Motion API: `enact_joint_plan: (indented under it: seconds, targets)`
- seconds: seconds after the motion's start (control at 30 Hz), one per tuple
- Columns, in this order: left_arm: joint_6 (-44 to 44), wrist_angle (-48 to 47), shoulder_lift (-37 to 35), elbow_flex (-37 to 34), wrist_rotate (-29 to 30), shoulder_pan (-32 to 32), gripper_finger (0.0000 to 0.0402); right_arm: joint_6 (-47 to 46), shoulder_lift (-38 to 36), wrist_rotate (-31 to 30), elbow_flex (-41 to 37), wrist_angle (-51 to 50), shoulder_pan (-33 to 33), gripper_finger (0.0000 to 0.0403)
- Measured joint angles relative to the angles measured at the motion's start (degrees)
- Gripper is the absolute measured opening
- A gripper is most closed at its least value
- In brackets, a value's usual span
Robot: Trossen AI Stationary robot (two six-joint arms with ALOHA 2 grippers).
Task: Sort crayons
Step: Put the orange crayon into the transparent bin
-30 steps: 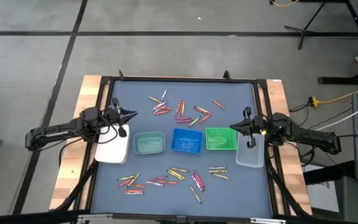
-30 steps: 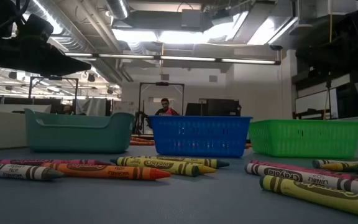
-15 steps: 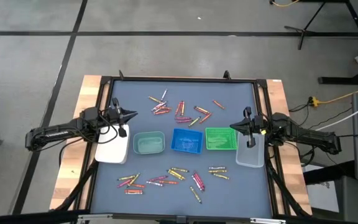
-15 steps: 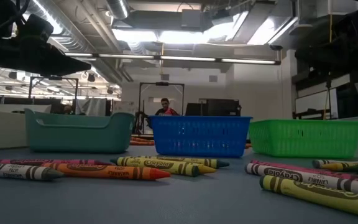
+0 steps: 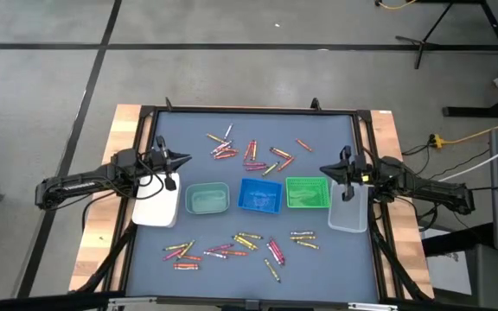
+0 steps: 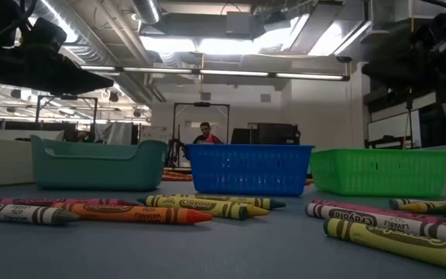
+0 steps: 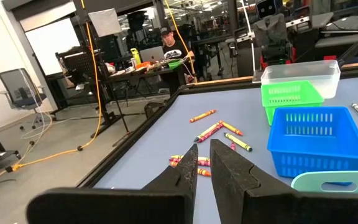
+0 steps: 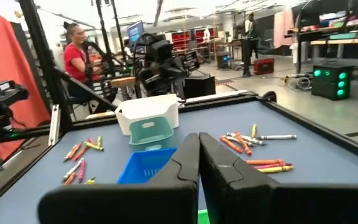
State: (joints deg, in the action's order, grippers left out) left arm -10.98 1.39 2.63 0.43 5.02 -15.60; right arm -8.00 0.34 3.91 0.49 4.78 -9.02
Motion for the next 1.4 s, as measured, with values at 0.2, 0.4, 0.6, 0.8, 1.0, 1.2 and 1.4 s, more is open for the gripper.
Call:
enact_joint_plan:
  seconds: [0.2, 0.4, 0.6, 0.8, 1.0, 1.2, 1.4]
  targets:
    - [0.1, 0.0, 0.0, 0.0, 0.0, 0.0, 0.0029, -2.4, 0.2, -7.4, 0.0, 4.8, 0.0, 0.009]
    - [0.0, 0.0, 0.0, 0.0, 0.0, 0.0, 0.0029, -2.4, 0.2, -16.0, 0.0, 6.1, 0.0, 0.0164]
    - [0.0, 2.7, 0.0, 0.0, 0.0, 0.0, 0.0029, -3.2, 2.7, -16.7, 0.0, 9.4, 0.0, 0.0183]
    - [0.0, 4.0, 0.0, 0.0, 0.0, 0.0, 0.0029, -3.7, 8.5, -22.9, 0.0, 13.9, 0.0, 0.0184]
    - [0.0, 4.5, 0.0, 0.0, 0.0, 0.0, 0.0029, -3.8, 15.9, -29.9, 1.1, 15.6, 0.0, 0.0184]
    - [0.0, 5.1, 0.0, 0.0, 0.0, 0.0, 0.0029, -2.0, 24.6, -37.7, 5.8, 15.6, 0.0, 0.0184]
    - [0.0, 5.1, 0.0, 0.0, 0.0, 0.0, 0.0029, -0.7, 33.7, -40.0, 9.4, 14.6, -3.8, 0.0184]
